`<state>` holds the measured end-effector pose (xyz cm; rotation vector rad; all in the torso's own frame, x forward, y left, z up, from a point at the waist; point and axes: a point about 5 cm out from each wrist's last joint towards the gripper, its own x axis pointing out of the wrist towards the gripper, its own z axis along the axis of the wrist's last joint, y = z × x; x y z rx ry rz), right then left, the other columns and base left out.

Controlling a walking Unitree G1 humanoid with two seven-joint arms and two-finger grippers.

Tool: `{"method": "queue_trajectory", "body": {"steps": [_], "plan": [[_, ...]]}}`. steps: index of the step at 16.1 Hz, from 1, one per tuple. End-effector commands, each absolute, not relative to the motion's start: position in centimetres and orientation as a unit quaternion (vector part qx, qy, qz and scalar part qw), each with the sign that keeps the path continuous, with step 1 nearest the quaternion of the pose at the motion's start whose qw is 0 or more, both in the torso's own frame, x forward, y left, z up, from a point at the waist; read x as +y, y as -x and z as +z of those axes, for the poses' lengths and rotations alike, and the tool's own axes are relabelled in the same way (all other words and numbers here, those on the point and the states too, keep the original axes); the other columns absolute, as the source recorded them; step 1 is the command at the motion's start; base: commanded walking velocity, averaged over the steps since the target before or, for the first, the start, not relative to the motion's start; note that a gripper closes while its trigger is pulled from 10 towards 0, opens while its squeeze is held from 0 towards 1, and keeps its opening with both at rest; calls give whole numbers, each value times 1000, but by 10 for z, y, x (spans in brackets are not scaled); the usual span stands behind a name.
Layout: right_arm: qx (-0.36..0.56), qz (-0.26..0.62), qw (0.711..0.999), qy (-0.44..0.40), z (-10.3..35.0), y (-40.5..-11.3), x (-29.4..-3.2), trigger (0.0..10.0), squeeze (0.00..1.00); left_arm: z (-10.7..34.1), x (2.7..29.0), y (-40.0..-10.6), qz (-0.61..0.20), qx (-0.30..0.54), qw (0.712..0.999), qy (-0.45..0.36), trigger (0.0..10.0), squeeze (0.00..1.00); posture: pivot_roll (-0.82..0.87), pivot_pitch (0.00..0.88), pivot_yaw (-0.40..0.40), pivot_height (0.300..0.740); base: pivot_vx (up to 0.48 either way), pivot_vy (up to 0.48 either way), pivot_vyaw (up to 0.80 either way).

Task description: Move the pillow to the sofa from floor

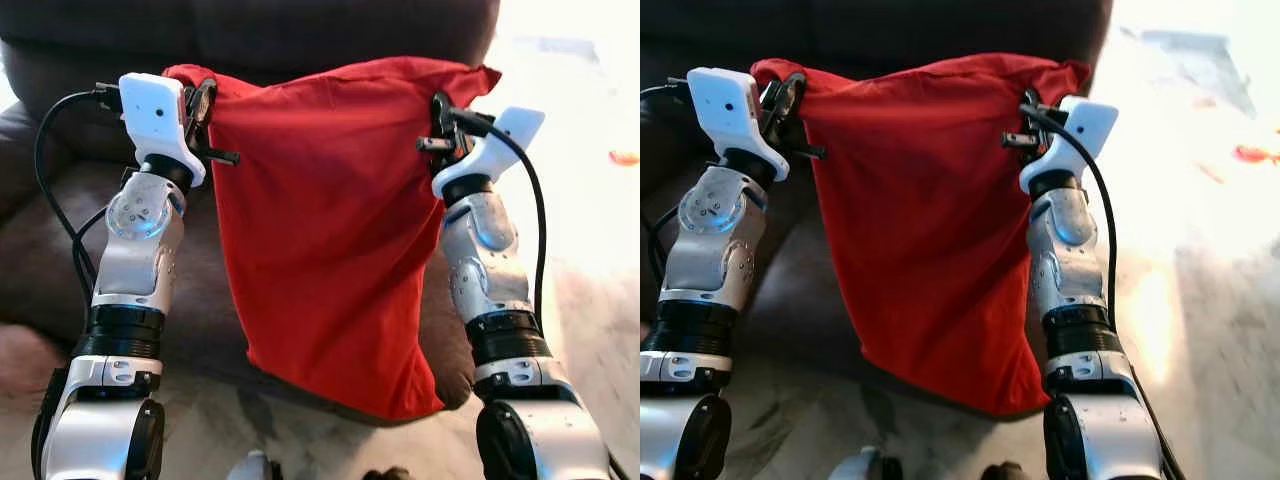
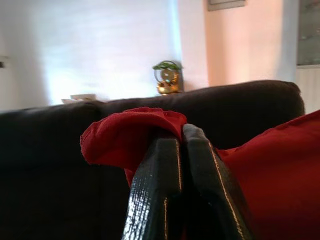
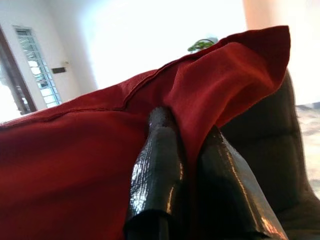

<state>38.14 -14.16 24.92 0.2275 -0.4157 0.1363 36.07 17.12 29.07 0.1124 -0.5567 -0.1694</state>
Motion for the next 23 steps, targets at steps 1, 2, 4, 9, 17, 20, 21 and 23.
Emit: {"method": "queue_trajectory", "body": {"steps": [1,2,4,9,17,20,21,23], "plan": [[-225,64,966,-110,258,-379,-144,10000,0,294,173,-359,-73,-276,956,-69,10000,0,135,90,13,726,0,0,0],[-224,64,966,-109,257,-379,-144,10000,0,293,174,-359,-72,-274,956,-69,10000,0,133,95,14,726,0,0,0],[-218,56,969,-106,252,-378,-147,10000,0,285,173,-361,-65,-265,960,-61,10000,0,131,101,14,726,0,0,0],[-226,48,967,-107,257,-378,-150,10000,0,303,176,-362,-46,-295,952,-62,10000,0,136,110,14,726,0,0,0],[-275,50,955,-100,287,-376,-149,10000,0,314,175,-358,-42,-320,945,-59,10000,0,135,120,12,726,143,0,0],[-266,56,956,-110,285,-377,-146,10000,0,315,176,-359,-41,-321,945,-59,10000,0,136,124,13,726,316,0,-219],[-270,55,955,-108,286,-377,-146,10000,0,315,176,-359,-40,-321,944,-59,10000,0,136,124,13,726,334,0,0],[-275,54,954,-105,287,-376,-146,10000,0,315,176,-359,-41,-321,945,-58,10000,0,135,124,13,726,330,0,0]]}}
